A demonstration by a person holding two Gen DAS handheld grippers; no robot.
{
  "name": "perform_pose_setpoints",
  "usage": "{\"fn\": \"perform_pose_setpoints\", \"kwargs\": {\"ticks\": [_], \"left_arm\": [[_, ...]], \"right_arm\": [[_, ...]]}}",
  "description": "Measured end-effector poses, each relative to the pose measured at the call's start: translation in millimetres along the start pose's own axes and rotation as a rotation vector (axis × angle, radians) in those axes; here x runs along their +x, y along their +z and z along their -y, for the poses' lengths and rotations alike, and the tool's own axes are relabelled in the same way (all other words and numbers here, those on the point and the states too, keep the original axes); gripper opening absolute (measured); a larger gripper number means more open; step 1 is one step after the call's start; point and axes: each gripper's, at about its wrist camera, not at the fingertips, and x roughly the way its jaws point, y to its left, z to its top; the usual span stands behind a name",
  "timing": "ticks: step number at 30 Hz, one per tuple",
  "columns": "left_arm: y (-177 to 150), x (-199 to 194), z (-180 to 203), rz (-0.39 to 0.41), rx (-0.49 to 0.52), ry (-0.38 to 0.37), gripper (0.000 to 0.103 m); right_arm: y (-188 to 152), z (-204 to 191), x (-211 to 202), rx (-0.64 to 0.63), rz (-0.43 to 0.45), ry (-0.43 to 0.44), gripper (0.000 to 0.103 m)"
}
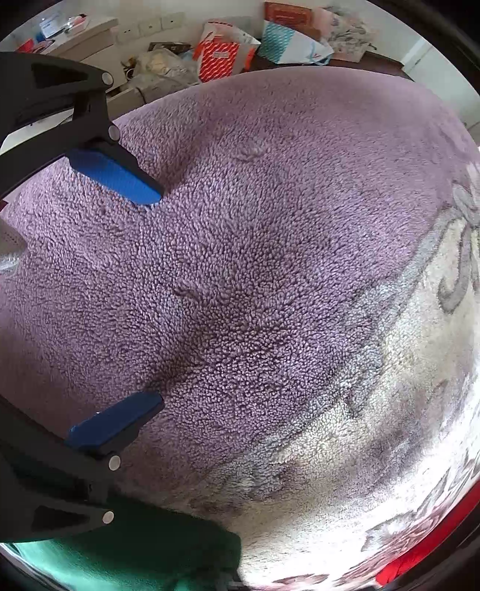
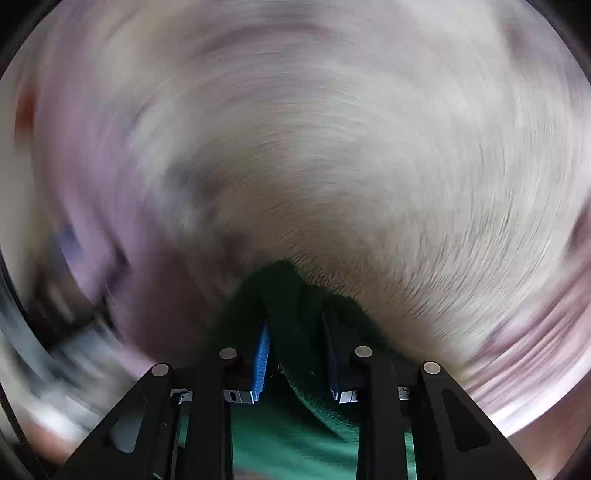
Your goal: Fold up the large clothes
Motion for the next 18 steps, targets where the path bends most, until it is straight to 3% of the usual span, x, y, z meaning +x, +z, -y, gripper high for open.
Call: {"fn": "perform_pose_setpoints", "kwargs": {"ticks": [2,4,6,8,9,12,16,17,18], "left_arm": [[0,-1,1,0.002,-0.004,-0.012,0.103],[1,-1,-1,-0.005,-0.015,-0.032,0.103],[4,-3,-5,-0.006,-0.017,-0.042,0.103],[4,-1,-10,0.000,-0.013,-0.038,0.103],[4,-1,-12,0.001,-0.008,-0.032,0.103],[5,-6,-9,-0.011,-0.005,-0.030,0.103],[9,-4,-13,-0.009,-0.004,-0.031,0.103],[10,-4,-14,-0.009,-0.003,-0.031,0.103],[11,-4,-16,-0.009,-0.002,-0.031,0.103]], "right_arm": [[3,37,0,0.202,-0.040,0.200,0.027],[3,52,-1,0.210,-0.074,0.284,0.027],[5,40,-17,0.079,-0.060,0.191,0.030],[1,5,-40,-0.103,0.020,-0.035,0.066],[-3,-17,-51,-0.205,0.084,-0.124,0.069],[-16,-65,-52,-0.449,0.144,-0.241,0.071],[-31,-103,0,-0.711,0.040,-0.480,0.071],[-34,-102,24,-0.735,-0.025,-0.566,0.065],[-34,-96,39,-0.706,-0.071,-0.579,0.051]]}}
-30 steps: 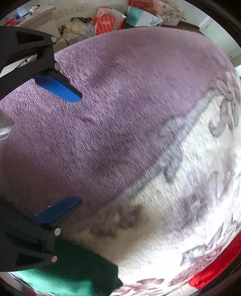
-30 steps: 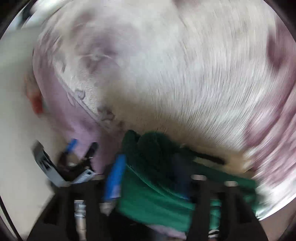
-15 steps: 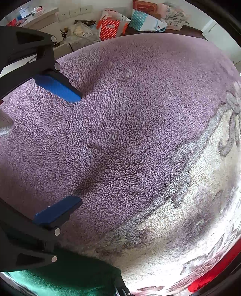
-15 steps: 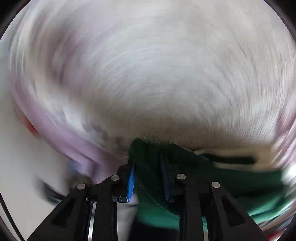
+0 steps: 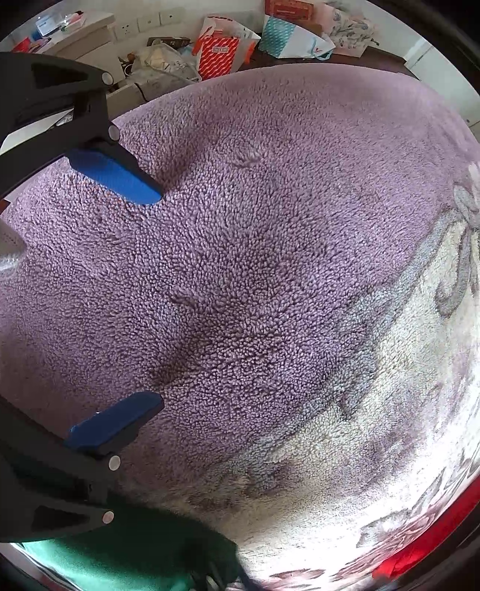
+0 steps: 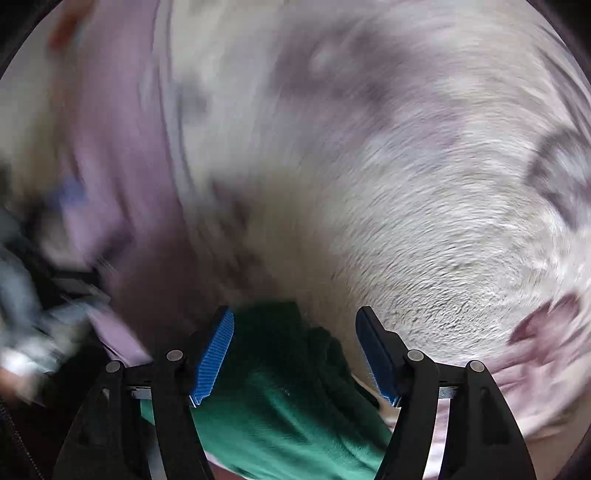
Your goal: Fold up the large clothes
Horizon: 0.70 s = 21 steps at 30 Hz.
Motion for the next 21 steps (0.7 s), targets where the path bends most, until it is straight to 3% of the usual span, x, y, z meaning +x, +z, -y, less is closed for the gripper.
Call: {"fn": "perform_pose_setpoints", "kwargs": {"ticks": [2,5,7,9,11,13,16,17,18,19,21], "left_arm": [[5,-1,-3,0.004,0.009,0.004,0.103],[4,-1,-5,0.011,0.026,0.008,0.103],[3,-3,-6,0.007,0.035,-0.006,0.103],[2,-3,-2,0.008,0.044,-0.020,0.103],[3,-6,5,0.013,0.057,-0.033,0.103],[9,-5,16,0.018,0.068,-0.049,0.103],[17,-18,34,0.040,0.088,-0.090,0.103],[21,-24,43,0.054,0.104,-0.107,0.103],[24,-28,52,0.063,0.119,-0.121,0.103],[26,-31,61,0.068,0.130,-0.130,0.103],[32,-36,83,0.076,0.160,-0.161,0.103]], "right_arm": [[5,15,15,0.183,-0.047,0.133,0.035],[-4,78,26,0.568,-0.048,0.472,0.028],[-20,105,27,0.644,0.005,0.565,0.028],[-42,115,4,0.587,0.075,0.536,0.040],[-68,118,-19,0.544,0.152,0.474,0.070],[-91,111,-38,0.489,0.215,0.380,0.082],[-112,86,-25,0.330,0.135,0.297,0.081],[-116,82,-15,0.325,0.124,0.269,0.071],[-121,88,-5,0.352,0.116,0.235,0.056],[-126,101,10,0.428,0.107,0.209,0.029],[-140,134,50,0.698,0.152,0.312,0.028]]}}
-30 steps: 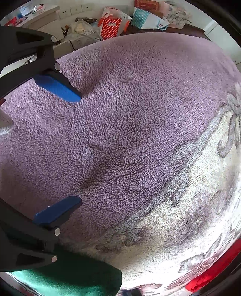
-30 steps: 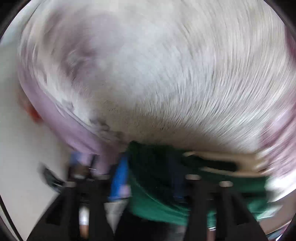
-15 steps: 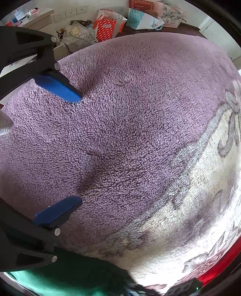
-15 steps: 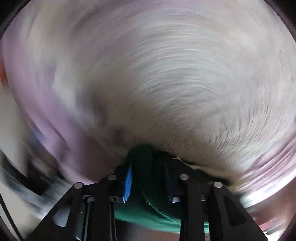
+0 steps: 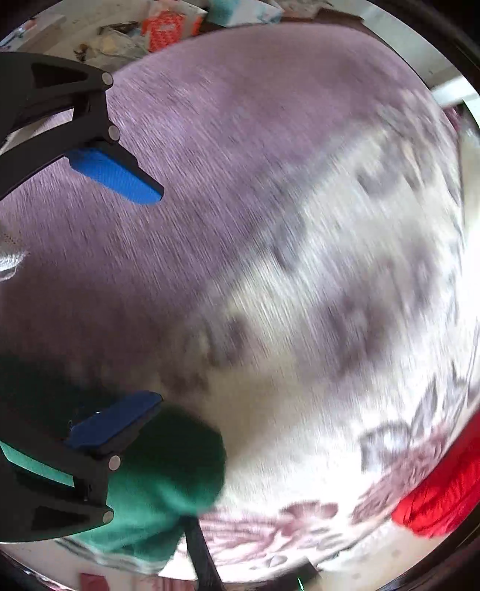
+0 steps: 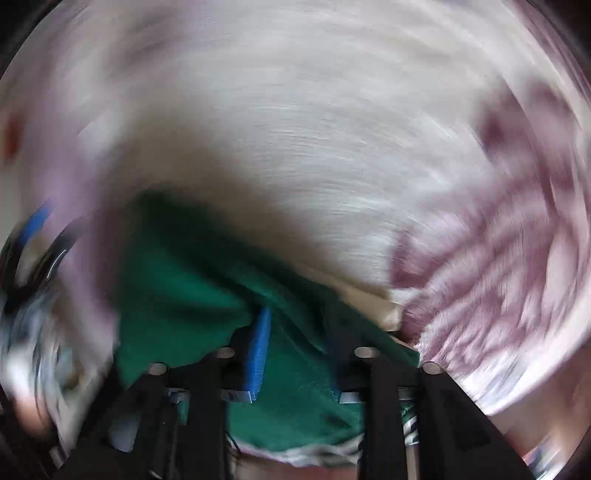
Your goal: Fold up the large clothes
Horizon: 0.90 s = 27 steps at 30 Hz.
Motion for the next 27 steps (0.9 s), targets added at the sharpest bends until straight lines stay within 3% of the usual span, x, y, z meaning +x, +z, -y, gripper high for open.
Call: {"fn": "perform_pose_setpoints", "kwargs": {"ticks": [3,7,9,10,11,14,17,18,19,20,21,23,25,27], "left_arm": [[13,7,30,0.002,0.056,-0.039,0.103],[31,37,68,-0.020,0.131,-0.001,0.103],[43,54,76,-0.029,0.152,0.039,0.103],[45,58,78,-0.031,0.152,0.042,0.103],[48,61,79,-0.029,0.143,0.044,0.103],[56,64,81,-0.037,0.122,0.044,0.103],[57,65,85,-0.034,0.129,0.068,0.103],[58,65,89,-0.027,0.137,0.082,0.103],[58,66,94,-0.022,0.145,0.092,0.103],[58,64,99,-0.013,0.159,0.111,0.103],[58,62,103,-0.006,0.171,0.123,0.103],[58,59,111,0.000,0.183,0.134,0.103],[59,57,128,0.001,0.190,0.125,0.103],[59,52,143,0.010,0.211,0.129,0.103]], "right_arm": [[-9,14,-4,0.061,0.111,0.042,0.028],[-63,60,-49,0.156,0.241,0.139,0.043],[-100,90,-67,0.202,0.306,0.115,0.057],[-116,107,-69,0.224,0.330,0.102,0.073],[-127,128,-75,0.250,0.347,0.088,0.079],[-149,168,-63,0.333,0.304,0.151,0.080],[-154,185,-13,0.384,0.246,0.384,0.080],[-156,185,0,0.395,0.275,0.436,0.078],[-161,179,9,0.407,0.292,0.487,0.062],[-163,179,15,0.431,0.288,0.550,0.035],[-169,181,19,0.491,0.287,0.600,0.032],[-185,196,5,0.566,0.333,0.616,0.014],[-202,205,-7,0.610,0.385,0.599,0.013],[-211,227,-11,0.636,0.440,0.518,0.013]]}}
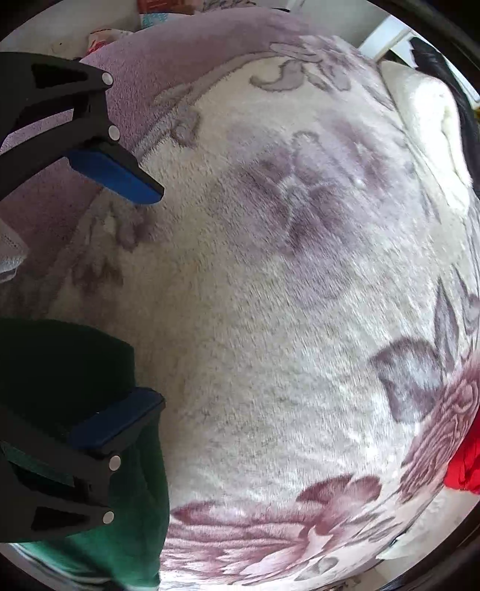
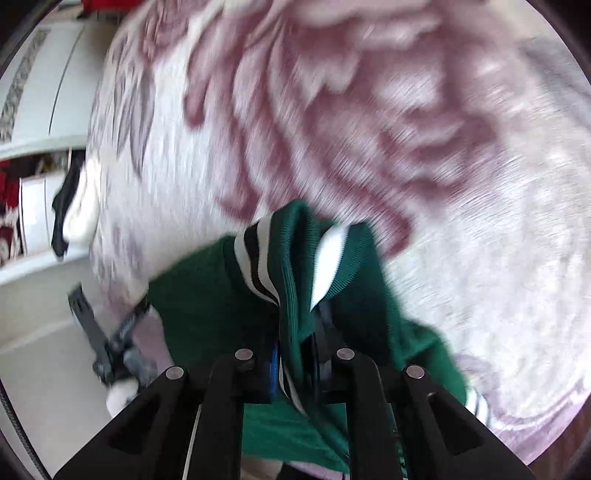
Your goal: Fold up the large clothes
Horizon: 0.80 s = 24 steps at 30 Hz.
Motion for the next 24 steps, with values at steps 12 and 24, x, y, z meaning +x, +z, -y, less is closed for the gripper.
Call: {"fn": "perform_pose_setpoints", "kwargs": {"ticks": [12,24], "left_arm": [[-8,-5,-1,0.010,0.082,0.113,0.103],[-20,-24,7,0.040,0.145,0.160,0.103]], "right_arm": [[-44,50,-35,-0.084,-0.102,0.039,0.076],[-136,60,32,0.068,-0.181,0.161,0.020]]}}
